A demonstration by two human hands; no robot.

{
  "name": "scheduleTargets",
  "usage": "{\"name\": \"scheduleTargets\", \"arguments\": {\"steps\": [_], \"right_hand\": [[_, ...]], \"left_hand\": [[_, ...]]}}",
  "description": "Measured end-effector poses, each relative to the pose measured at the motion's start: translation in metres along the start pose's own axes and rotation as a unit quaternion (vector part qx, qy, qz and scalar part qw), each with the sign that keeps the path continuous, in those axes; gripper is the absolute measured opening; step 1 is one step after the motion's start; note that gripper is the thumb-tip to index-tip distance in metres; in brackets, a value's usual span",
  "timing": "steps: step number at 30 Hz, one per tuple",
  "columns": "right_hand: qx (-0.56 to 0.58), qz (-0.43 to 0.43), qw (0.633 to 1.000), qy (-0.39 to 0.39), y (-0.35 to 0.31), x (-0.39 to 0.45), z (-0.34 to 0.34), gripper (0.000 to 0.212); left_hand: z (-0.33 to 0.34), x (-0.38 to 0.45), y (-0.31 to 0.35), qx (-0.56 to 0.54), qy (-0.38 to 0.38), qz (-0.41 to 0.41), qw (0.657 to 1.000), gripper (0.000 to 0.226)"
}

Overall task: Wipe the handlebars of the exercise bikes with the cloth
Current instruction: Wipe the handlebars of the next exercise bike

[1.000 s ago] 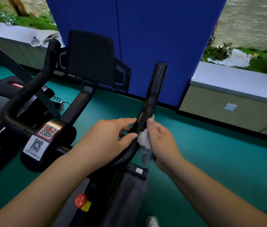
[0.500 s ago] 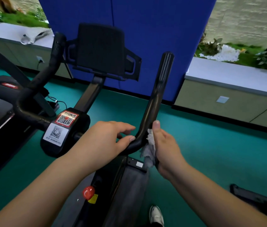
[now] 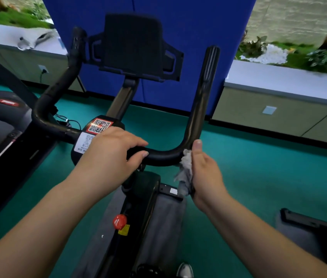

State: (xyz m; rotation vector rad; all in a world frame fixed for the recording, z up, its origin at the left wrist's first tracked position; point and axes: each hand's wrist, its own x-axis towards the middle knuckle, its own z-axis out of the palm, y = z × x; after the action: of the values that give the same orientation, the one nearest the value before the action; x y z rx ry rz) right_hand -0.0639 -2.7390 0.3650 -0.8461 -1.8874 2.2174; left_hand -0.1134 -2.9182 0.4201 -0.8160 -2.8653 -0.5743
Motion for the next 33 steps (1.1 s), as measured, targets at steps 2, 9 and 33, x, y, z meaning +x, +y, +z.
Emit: {"name": "scheduleTargets", "arguments": {"steps": [2, 9, 33], "right_hand": [[0.001, -0.02, 1.0, -0.003, 0.001, 0.008, -0.001, 0.055], [-0.063, -0.109, 0.987, -0.095, -0.004, 0.008, -0.022, 0.062], [-0.033, -0.076, 0.997, 0.011, 0.041, -0.034, 0.045, 0.024]], "left_hand": [[0.001, -0.002, 0.001, 0.009, 0.006, 0.001, 1.0, 0.026], [0.001, -0.015, 0.0, -0.007, 0.043, -0.036, 0.998, 0.025], [-0.005, -0.004, -0.054, -0.026, 0.029, 0.112, 0.993, 0.031]]}}
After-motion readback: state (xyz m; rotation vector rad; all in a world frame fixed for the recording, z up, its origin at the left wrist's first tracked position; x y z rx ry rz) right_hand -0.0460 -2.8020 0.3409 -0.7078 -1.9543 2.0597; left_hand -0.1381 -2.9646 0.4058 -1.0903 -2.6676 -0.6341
